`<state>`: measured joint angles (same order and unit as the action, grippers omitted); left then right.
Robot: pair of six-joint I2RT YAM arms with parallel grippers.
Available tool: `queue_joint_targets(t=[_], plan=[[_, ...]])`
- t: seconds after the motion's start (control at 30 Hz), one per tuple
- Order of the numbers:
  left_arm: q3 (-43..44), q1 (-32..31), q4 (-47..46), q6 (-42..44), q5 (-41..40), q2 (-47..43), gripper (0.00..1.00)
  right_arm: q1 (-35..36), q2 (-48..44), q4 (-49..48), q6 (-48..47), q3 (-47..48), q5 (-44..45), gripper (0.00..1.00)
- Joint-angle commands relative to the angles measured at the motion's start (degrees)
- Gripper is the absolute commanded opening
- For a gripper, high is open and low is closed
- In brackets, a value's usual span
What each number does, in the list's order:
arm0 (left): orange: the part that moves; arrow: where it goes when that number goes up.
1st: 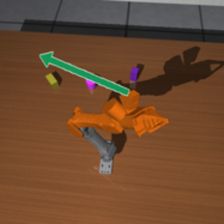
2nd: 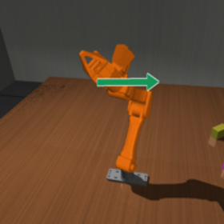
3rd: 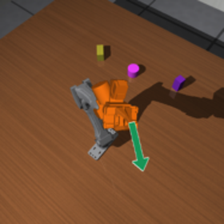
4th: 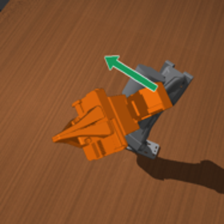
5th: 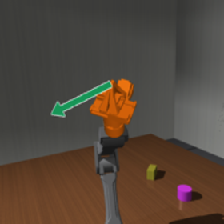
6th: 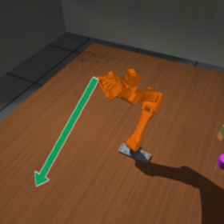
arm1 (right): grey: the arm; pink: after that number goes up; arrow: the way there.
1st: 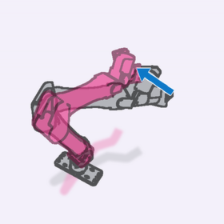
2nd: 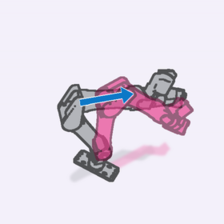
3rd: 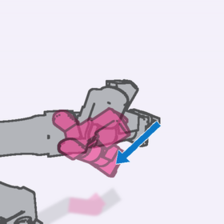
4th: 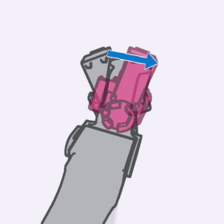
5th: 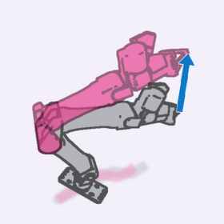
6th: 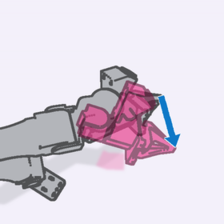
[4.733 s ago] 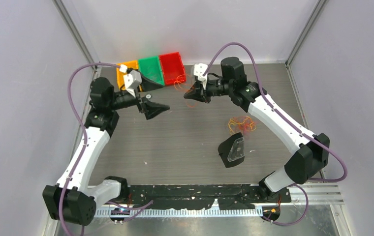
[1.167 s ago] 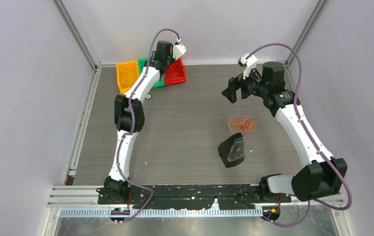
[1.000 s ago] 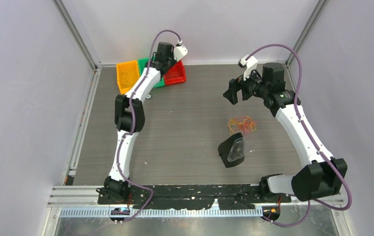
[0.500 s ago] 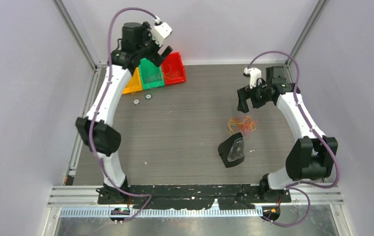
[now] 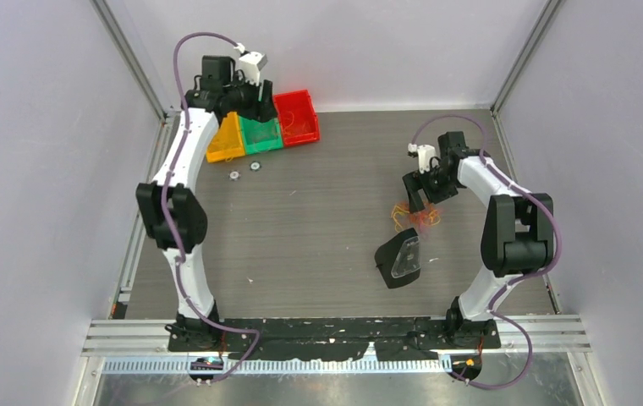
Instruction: Untangle the cables
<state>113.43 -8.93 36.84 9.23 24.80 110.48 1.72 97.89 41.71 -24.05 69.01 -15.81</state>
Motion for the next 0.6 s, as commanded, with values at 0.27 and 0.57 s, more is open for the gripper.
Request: queue_joint_targets(t=[0.27,0.57], plan=[[15.1,3.2,-9.8,-21.7,2.0,21.8,0.55,0.1,4.9,-4.0,0.0,2.7,-0.7,0.67],[15.0,4.4,-13.5,-21.8,2.9,26.9,0.53,0.1,5.7,-1.9,0.0,4.7,-1.9,0.65]])
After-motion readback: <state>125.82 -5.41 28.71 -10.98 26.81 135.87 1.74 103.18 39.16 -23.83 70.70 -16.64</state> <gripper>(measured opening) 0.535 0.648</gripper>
